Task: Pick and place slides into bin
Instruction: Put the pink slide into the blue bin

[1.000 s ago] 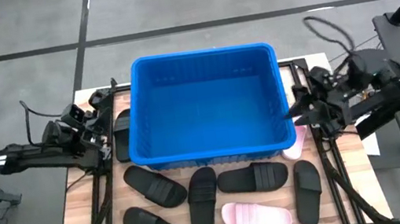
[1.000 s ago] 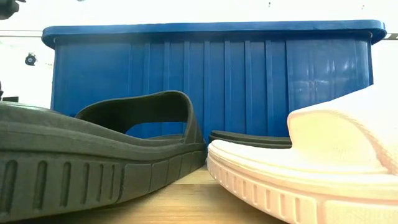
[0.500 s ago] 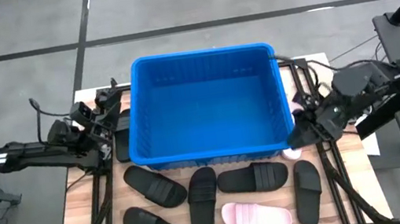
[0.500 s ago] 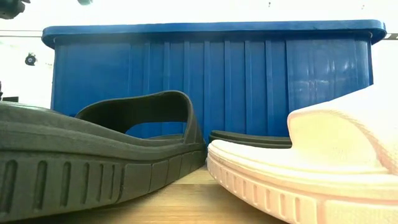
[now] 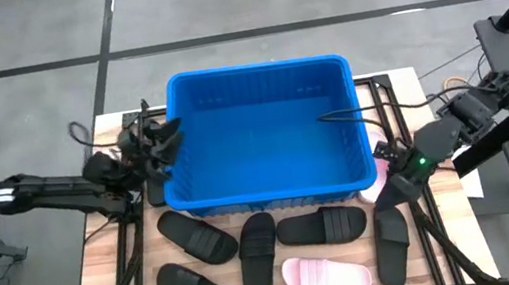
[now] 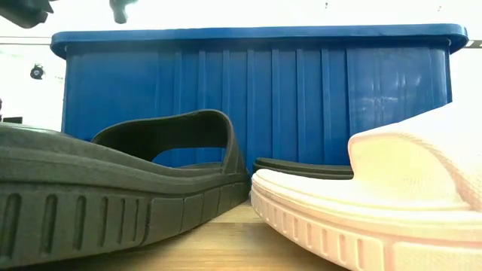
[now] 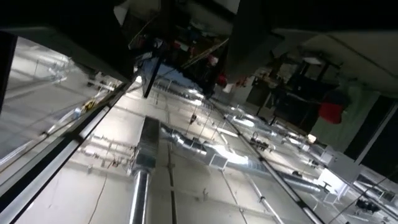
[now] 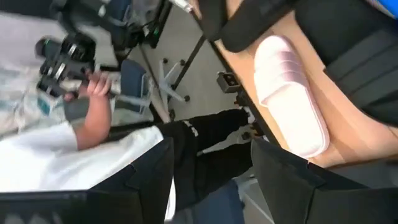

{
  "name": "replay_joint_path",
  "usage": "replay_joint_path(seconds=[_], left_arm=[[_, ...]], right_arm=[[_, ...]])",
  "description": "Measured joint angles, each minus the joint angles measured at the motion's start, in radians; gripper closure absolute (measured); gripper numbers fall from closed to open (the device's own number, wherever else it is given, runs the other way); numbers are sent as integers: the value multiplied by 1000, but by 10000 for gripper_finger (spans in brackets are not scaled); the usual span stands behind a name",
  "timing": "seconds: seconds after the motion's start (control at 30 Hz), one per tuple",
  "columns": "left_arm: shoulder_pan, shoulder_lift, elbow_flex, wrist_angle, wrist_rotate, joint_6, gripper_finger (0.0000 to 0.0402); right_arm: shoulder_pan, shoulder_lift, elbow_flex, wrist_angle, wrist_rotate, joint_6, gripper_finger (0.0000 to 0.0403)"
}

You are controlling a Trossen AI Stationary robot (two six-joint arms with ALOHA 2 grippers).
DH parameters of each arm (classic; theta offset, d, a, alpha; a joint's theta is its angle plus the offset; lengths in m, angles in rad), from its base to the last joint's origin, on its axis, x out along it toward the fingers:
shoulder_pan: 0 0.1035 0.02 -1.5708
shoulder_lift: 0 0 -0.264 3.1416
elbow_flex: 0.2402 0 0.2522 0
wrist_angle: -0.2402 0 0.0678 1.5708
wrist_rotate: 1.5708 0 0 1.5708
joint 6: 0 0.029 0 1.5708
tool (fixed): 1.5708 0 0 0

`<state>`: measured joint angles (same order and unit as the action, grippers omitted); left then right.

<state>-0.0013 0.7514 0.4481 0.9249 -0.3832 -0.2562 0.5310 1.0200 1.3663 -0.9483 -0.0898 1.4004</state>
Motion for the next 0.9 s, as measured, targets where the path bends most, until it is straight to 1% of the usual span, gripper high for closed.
replay_joint_path(seconds=[0.1, 0.2, 0.47, 0.7, 0.77, 0.9], left_arm=[[0, 7, -1, 11, 0, 0, 157], [0, 2, -1, 13, 0, 0, 157], [0, -38, -1, 9, 8, 1, 157], [0, -56, -3, 10, 8, 1, 157], [0, -60, -4, 8, 8, 1, 157], [0, -61, -6, 8, 8, 1, 157]], right_arm=[[20, 26, 0, -11, 76, 100, 197], [44, 61, 0, -14, 124, 180, 197], [96, 198, 0, -13, 128, 356, 197], [157, 364, 0, -7, 135, 539, 197], [171, 410, 0, 6, 151, 594, 197], [192, 498, -1, 66, 172, 653, 197]])
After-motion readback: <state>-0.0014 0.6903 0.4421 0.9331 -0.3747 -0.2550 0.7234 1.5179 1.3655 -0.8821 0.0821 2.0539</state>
